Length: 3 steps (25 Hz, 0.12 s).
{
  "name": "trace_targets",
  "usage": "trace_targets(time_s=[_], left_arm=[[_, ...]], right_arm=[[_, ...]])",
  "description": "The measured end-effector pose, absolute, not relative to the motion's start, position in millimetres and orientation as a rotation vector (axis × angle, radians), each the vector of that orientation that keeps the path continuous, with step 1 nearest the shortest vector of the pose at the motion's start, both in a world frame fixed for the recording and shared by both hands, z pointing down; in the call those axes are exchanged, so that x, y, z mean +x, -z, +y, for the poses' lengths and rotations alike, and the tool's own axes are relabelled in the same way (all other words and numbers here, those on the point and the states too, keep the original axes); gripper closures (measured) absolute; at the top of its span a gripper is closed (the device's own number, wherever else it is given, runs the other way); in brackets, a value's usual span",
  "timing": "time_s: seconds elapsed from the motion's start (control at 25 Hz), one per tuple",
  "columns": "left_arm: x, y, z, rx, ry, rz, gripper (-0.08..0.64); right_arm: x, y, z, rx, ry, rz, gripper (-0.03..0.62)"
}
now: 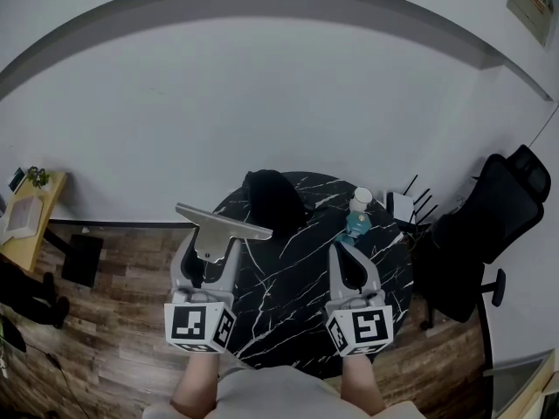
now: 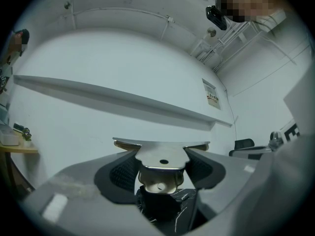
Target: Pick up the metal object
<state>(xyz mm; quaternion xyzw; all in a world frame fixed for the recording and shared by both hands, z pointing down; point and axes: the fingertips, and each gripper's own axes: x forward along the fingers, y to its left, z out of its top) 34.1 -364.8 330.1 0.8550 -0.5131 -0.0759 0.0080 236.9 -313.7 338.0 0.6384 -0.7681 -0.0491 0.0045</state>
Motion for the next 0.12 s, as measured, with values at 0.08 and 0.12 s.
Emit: trace_targets(time_s=[0.08,0.12], left_arm=[[32.2,-330.8,-364.9,2.665,0.241,-1.6,0.258],[31.1,-331.1,-365.0,2.661,0.244,-1.597,0.258]], right_arm=[[234.5,-338.2,-314.3,1.995,0.156,-2.407,0.598],[233.2,-338.2,-314.7,1.993,0.157,-2.408,0.598]])
